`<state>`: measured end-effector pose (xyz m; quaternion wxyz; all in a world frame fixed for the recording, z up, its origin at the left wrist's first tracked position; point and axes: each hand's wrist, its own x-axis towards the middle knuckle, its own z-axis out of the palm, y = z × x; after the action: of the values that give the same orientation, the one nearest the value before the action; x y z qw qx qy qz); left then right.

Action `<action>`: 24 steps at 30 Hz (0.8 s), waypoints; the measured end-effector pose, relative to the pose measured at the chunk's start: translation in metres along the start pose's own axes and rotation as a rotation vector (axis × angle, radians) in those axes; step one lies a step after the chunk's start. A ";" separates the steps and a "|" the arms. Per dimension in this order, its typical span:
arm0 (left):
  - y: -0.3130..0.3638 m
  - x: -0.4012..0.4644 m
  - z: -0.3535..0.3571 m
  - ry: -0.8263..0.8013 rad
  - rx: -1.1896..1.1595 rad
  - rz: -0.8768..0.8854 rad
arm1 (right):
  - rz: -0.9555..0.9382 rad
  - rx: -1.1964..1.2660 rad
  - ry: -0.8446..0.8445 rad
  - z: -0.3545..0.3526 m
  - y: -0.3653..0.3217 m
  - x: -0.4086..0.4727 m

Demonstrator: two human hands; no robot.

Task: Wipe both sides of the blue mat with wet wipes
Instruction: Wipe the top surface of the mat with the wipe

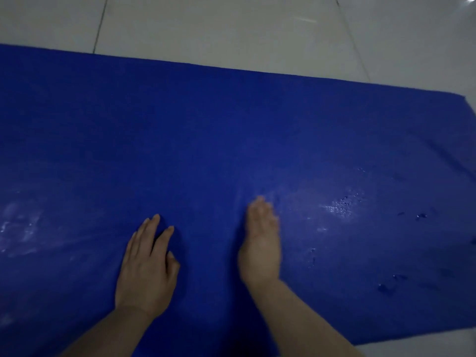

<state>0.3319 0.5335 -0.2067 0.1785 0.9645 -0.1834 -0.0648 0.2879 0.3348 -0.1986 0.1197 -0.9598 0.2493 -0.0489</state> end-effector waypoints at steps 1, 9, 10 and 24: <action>0.000 0.001 -0.001 0.003 -0.006 0.000 | -0.154 0.002 -0.021 0.004 -0.024 -0.013; 0.001 0.001 -0.002 0.025 -0.019 -0.003 | 0.221 -0.093 0.077 -0.013 0.063 -0.006; 0.001 0.001 -0.002 0.027 -0.022 0.001 | 0.288 -0.119 0.082 -0.014 0.066 -0.009; 0.000 0.002 0.000 0.035 -0.041 0.012 | 0.372 0.003 0.068 -0.020 0.065 -0.039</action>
<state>0.3335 0.5334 -0.2065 0.2017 0.9606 -0.1844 -0.0509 0.2204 0.2952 -0.1969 0.1195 -0.8948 0.4261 -0.0587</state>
